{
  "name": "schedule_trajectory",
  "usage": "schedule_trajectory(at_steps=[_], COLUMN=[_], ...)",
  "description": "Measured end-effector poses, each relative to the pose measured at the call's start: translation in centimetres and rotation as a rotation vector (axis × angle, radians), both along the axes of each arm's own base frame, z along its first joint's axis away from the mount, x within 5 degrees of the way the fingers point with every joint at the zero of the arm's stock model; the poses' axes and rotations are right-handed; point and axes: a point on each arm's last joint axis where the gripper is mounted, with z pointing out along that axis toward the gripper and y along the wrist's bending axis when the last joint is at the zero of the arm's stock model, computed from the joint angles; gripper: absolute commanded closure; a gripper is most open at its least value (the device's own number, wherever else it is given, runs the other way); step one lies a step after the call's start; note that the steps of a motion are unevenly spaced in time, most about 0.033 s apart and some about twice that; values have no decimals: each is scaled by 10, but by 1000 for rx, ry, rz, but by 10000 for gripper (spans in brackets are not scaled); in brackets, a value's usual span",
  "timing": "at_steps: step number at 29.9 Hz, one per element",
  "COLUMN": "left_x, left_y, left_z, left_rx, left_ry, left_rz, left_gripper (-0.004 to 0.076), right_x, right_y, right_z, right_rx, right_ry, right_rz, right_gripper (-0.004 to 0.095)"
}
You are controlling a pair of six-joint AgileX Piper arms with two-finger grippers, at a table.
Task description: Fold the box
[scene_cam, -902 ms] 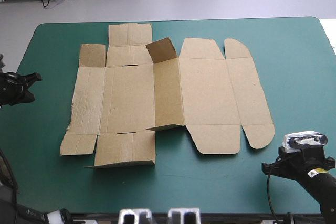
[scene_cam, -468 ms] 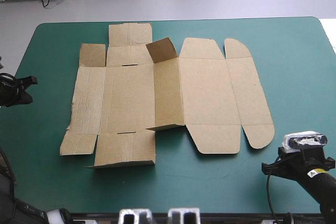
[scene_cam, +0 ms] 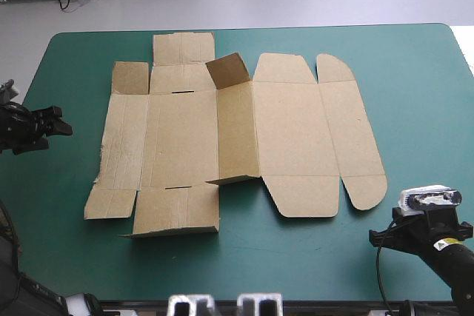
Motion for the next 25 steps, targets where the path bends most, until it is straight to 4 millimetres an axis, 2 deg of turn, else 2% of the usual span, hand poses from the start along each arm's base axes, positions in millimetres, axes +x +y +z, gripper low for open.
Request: schedule_trajectory(at_steps=[6,14,25], left_x=[-12,-15,-19], left_y=[-9,-21,-24], left_z=[-42,-60,-84], left_rx=[-82,-164,-203], left_ry=[111,58,99], left_rz=[-33,-112,-150], left_gripper=[288,387,394], right_x=[0,0,0], right_y=[0,0,0], right_z=[0,0,0], right_rx=[0,0,1], right_ry=[0,0,0], right_rz=[0,0,-1], right_gripper=[927,927,927])
